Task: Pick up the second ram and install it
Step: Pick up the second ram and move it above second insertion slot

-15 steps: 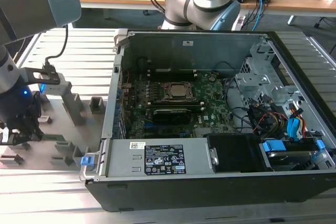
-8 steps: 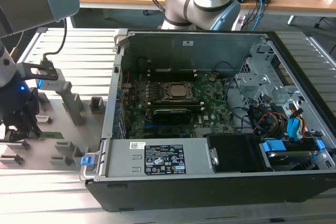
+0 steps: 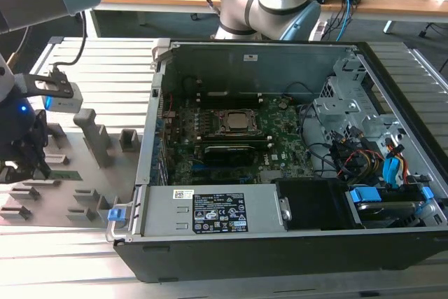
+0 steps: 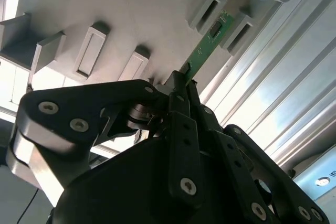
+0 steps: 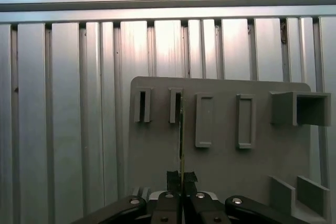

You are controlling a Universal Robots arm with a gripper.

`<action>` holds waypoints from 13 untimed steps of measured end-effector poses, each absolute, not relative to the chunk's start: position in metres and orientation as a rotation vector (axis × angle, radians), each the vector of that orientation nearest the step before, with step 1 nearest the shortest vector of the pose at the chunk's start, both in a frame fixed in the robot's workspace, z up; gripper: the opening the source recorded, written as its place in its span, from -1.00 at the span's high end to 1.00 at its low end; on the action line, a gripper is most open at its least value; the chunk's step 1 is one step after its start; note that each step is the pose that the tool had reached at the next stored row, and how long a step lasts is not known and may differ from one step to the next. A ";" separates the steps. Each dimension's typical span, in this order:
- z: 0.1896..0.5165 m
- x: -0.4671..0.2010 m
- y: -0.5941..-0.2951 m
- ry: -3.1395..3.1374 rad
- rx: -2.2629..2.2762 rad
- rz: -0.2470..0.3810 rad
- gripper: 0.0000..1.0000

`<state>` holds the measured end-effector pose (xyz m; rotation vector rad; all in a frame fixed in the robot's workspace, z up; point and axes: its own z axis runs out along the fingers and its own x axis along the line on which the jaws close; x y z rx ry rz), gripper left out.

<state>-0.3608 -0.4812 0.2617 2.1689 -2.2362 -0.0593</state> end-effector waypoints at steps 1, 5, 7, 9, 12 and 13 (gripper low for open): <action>0.263 -0.361 -0.481 -2.236 2.169 -0.059 0.72; 0.274 -0.361 -0.481 -2.236 2.169 -0.059 0.72; 0.279 -0.361 -0.481 -2.236 2.169 -0.059 0.72; 0.283 -0.361 -0.481 -2.236 2.169 -0.059 0.72; 0.288 -0.361 -0.481 -2.236 2.169 -0.059 0.72; 0.291 -0.361 -0.481 -2.236 2.169 -0.059 0.72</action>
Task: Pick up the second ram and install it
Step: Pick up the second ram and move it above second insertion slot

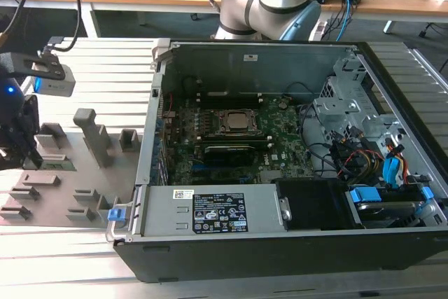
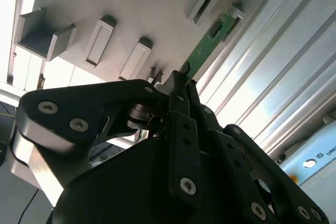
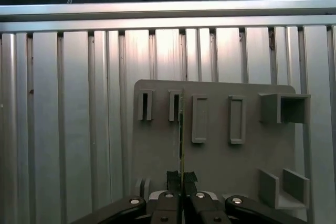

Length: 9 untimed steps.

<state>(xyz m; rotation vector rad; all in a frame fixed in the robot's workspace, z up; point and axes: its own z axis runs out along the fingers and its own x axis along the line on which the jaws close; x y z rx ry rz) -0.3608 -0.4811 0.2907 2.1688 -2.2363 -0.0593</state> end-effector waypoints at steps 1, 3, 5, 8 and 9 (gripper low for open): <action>0.293 -0.361 -0.481 -2.236 2.169 -0.059 0.72; 0.299 -0.361 -0.481 -2.236 2.169 -0.059 0.72; 0.304 -0.361 -0.481 -2.236 2.169 -0.059 0.72; 0.311 -0.361 -0.481 -2.236 2.169 -0.059 0.72; 0.313 -0.361 -0.481 -2.236 2.169 -0.059 0.72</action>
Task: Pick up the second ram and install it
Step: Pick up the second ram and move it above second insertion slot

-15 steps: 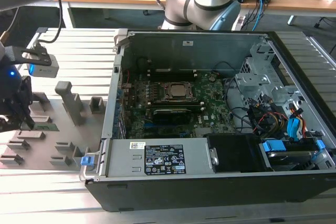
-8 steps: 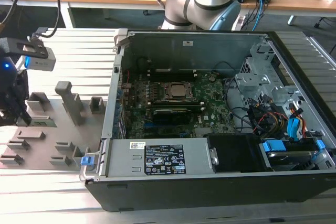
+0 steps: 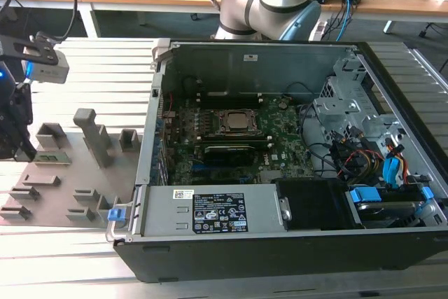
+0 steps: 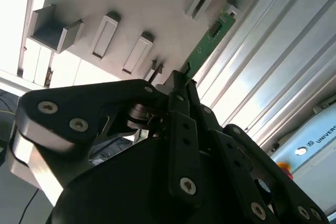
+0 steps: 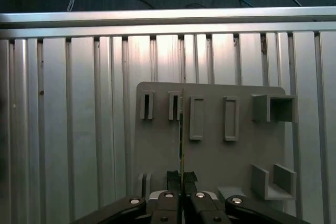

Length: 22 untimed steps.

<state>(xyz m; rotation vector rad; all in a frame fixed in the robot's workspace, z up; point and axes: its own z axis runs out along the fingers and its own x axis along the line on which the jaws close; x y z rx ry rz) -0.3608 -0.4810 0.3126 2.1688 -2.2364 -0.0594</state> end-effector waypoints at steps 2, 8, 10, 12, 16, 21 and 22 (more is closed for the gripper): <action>0.318 -0.361 -0.481 -2.236 2.169 -0.059 0.72; 0.332 -0.361 -0.481 -2.236 2.169 -0.059 0.72; 0.337 -0.361 -0.481 -2.236 2.169 -0.059 0.72; 0.343 -0.361 -0.481 -2.236 2.169 -0.059 0.72; 0.351 -0.361 -0.481 -2.236 2.169 -0.059 0.72; 0.362 -0.361 -0.481 -2.236 2.169 -0.059 0.72; 0.364 -0.361 -0.481 -2.236 2.169 -0.059 0.72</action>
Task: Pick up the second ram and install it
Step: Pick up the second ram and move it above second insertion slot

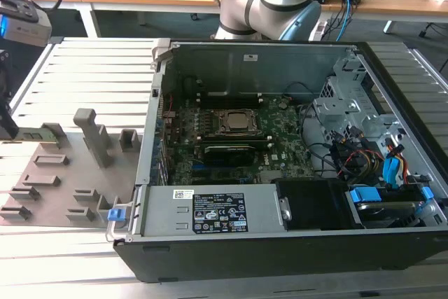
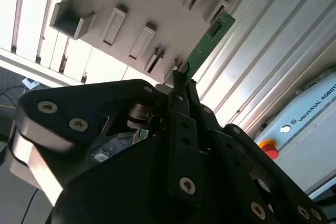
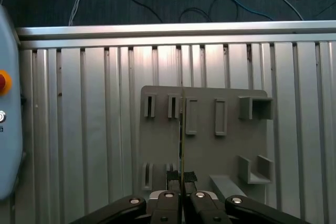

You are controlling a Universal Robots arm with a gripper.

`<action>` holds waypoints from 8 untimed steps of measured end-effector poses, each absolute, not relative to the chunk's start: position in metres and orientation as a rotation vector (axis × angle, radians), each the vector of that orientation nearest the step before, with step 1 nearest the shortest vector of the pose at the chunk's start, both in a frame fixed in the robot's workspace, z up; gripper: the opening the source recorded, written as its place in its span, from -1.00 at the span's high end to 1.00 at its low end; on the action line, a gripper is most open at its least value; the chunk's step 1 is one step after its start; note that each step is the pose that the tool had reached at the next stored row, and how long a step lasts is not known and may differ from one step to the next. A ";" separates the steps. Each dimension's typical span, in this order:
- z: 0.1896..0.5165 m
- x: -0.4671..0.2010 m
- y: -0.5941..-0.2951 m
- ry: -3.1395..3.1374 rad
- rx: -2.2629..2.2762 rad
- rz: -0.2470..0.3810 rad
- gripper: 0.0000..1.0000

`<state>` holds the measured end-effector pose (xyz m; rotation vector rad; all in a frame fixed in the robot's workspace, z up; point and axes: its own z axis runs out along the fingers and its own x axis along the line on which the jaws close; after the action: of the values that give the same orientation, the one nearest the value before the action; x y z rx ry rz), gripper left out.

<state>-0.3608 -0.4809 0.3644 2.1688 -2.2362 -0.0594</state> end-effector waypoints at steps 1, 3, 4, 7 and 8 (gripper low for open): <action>0.367 -0.361 -0.481 -2.236 2.169 -0.059 0.72; 0.372 -0.361 -0.481 -2.236 2.169 -0.059 0.72; 0.374 -0.361 -0.481 -2.236 2.169 -0.059 0.72; 0.381 -0.361 -0.481 -2.236 2.169 -0.059 0.72; 0.383 -0.361 -0.481 -2.236 2.169 -0.059 0.72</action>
<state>-0.3608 -0.4807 0.3832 2.1688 -2.2363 -0.0594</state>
